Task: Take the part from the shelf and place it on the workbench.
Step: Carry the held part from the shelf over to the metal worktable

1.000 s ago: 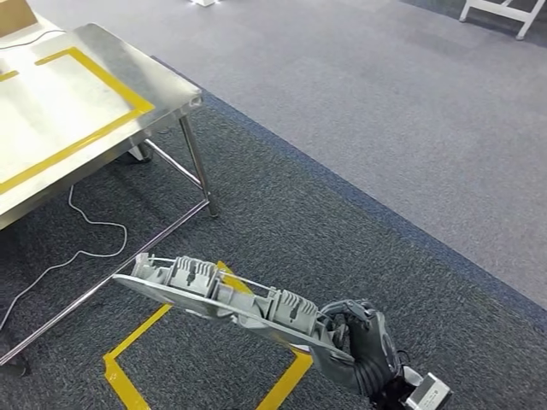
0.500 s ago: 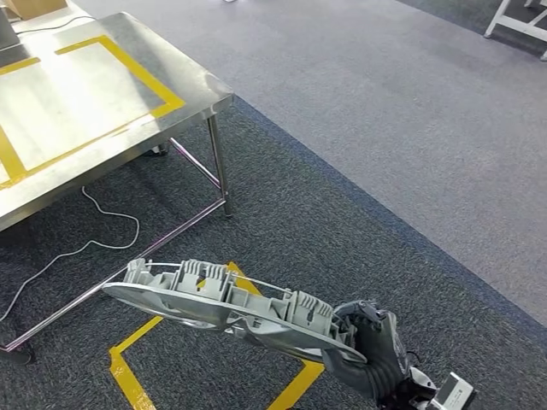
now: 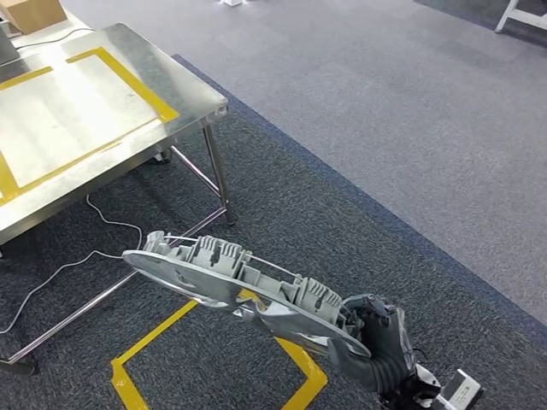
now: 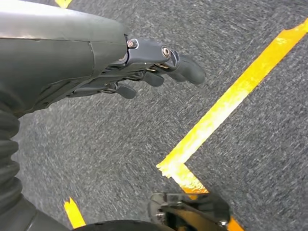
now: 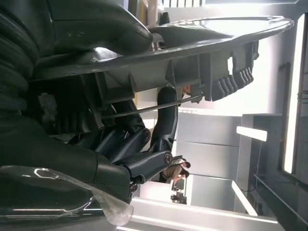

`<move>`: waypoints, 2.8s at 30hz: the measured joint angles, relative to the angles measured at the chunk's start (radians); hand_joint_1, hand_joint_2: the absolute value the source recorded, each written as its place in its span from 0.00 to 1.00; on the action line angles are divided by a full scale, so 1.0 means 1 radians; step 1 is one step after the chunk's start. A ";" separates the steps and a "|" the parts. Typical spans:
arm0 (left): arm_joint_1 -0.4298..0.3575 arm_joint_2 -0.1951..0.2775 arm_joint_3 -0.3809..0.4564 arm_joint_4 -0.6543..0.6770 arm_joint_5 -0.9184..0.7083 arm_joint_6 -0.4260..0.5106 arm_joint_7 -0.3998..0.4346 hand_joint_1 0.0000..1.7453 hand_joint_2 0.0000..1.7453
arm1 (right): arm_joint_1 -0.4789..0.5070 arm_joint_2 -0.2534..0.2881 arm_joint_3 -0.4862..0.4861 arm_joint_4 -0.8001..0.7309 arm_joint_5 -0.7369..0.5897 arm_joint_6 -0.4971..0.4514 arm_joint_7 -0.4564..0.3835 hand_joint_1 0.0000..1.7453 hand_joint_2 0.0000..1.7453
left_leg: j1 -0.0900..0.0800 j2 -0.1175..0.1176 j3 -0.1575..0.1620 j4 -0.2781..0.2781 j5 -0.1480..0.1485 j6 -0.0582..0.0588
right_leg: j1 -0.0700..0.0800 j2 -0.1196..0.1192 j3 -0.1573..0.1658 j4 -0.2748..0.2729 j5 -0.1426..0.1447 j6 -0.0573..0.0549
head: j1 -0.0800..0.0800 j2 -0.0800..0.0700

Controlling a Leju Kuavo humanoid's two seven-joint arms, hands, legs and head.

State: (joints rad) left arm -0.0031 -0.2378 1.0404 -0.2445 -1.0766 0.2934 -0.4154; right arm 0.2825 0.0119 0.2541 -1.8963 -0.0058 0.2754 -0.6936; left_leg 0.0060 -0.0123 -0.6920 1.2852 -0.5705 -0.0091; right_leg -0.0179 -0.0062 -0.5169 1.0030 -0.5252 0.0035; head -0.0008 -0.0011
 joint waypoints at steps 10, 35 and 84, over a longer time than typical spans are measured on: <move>-0.004 0.000 0.017 -0.001 -0.012 0.000 -0.002 0.00 1.00 | -0.003 0.002 -0.005 -0.017 0.060 -0.045 -0.001 1.00 1.00 | -0.003 -0.008 0.117 -0.251 0.080 0.051 | 0.000 -0.001 0.001 0.088 -0.075 0.051 | 0.005 0.000; -0.012 0.002 0.050 -0.003 -0.020 -0.001 -0.005 0.00 1.00 | -0.005 -0.028 0.044 -0.031 0.082 -0.094 0.000 1.00 1.00 | -0.007 0.073 0.068 -0.241 0.112 0.012 | 0.012 -0.078 0.038 -0.015 -0.028 0.018 | -0.005 0.000; -0.019 0.018 0.075 -0.003 -0.109 0.009 -0.012 0.00 1.00 | -0.110 -0.091 0.154 -0.117 0.131 -0.205 0.000 1.00 1.00 | 0.040 -0.062 0.171 -0.282 0.046 -0.025 | -0.022 0.028 -0.060 0.031 0.019 0.036 | 0.015 0.000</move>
State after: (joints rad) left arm -0.0221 -0.2196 1.1158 -0.2476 -1.1860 0.3025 -0.4272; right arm 0.1729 -0.0791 0.4078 -2.0136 0.1252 0.0700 -0.6937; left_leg 0.0461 -0.0741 -0.5214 1.0030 -0.5241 -0.0338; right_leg -0.0401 0.0214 -0.5770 1.0343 -0.5065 0.0394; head 0.0147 -0.0011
